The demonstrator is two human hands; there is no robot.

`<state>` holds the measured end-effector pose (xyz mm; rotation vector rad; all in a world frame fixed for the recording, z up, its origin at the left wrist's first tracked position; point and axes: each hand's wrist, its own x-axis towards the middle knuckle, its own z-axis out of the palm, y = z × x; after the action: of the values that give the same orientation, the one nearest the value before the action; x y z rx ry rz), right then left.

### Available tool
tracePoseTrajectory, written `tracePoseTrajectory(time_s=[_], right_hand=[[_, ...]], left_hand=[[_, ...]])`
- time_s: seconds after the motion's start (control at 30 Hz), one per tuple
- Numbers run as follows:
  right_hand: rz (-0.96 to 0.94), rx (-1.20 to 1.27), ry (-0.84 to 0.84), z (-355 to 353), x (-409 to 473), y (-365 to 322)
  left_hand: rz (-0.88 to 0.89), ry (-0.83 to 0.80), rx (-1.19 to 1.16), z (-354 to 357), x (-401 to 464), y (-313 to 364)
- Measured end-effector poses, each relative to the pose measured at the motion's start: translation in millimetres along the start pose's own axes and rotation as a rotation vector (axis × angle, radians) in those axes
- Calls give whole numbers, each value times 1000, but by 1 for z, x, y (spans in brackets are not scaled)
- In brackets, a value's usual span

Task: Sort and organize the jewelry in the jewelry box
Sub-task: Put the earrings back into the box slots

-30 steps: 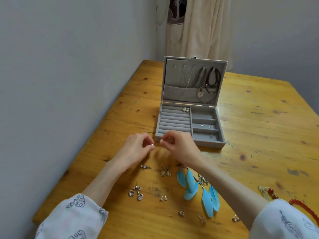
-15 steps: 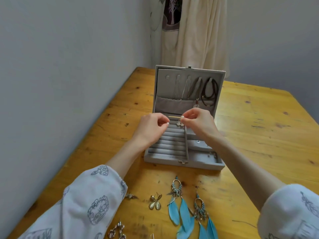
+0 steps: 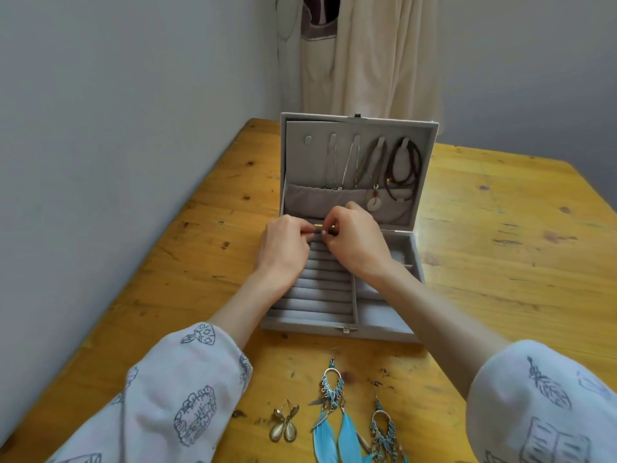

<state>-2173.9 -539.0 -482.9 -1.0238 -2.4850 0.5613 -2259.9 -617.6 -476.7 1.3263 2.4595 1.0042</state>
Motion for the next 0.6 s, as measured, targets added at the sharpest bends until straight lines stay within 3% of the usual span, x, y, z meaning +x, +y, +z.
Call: tracePoseTrajectory(time_s=[0.6], right_hand=[[28,-3,-29,-1,-7,-6]], left_hand=[[-44,18,23,4,1,-1]])
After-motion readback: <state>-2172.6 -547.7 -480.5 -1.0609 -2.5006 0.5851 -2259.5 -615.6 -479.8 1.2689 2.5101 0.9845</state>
